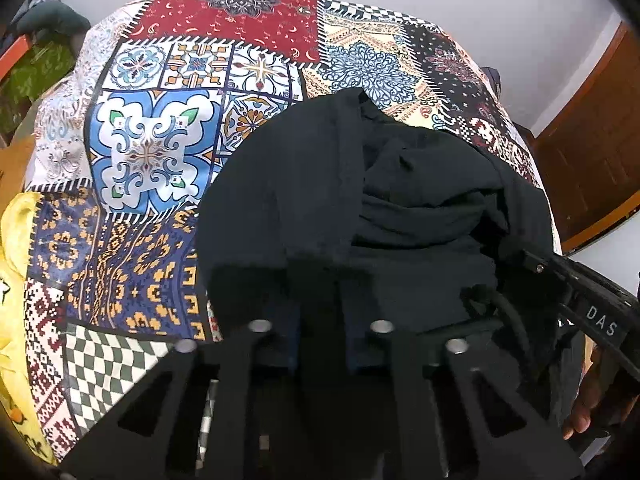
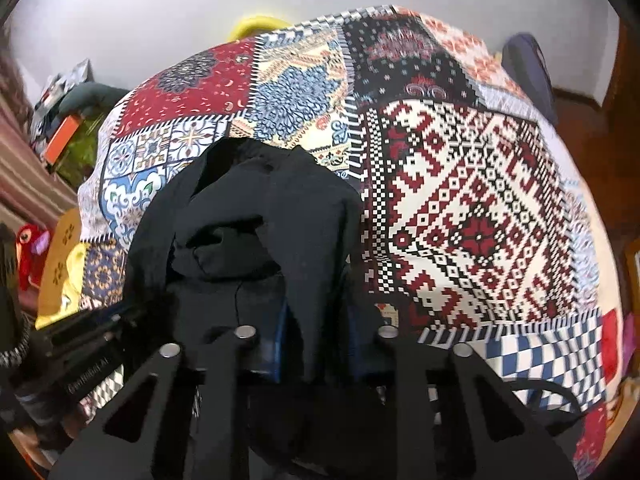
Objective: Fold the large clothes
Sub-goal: 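Lift the hem with both tools and fold it toward the hood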
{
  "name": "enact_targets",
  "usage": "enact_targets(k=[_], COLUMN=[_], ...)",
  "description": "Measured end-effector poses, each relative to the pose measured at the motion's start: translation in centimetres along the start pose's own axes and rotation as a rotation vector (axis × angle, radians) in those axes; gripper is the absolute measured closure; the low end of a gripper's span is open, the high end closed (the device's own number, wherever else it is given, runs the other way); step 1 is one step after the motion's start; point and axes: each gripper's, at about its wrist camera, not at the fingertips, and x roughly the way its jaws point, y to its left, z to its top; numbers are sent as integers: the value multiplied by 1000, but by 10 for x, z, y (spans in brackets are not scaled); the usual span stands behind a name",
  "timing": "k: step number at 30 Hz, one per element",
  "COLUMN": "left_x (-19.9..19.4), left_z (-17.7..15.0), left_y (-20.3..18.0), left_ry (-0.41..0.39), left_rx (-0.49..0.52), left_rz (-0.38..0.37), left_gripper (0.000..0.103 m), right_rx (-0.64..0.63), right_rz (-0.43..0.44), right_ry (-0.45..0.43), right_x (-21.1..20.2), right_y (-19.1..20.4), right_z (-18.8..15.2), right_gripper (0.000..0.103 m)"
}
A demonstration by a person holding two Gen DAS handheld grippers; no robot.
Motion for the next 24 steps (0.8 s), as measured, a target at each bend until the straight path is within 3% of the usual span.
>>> enact_targets(k=[5, 10, 18, 24], left_x=[-36, -95, -179, -207], left_z=[-7, -29, -98, -163], left_y=[-3, -11, -21, -26], left_ry=[-32, -72, -87, -84], left_rx=[29, 100, 201, 245], left_rz=[-13, -52, -120, -128], left_gripper=[94, 94, 94, 95], right_rx=[-58, -114, -175, -194], right_rz=[-10, 17, 70, 83], right_ry=[-43, -84, -135, -119], right_x=[-34, -81, -158, -179], right_y=[5, 14, 21, 15], right_z=[-4, -20, -85, -141], right_gripper=[87, 88, 88, 88])
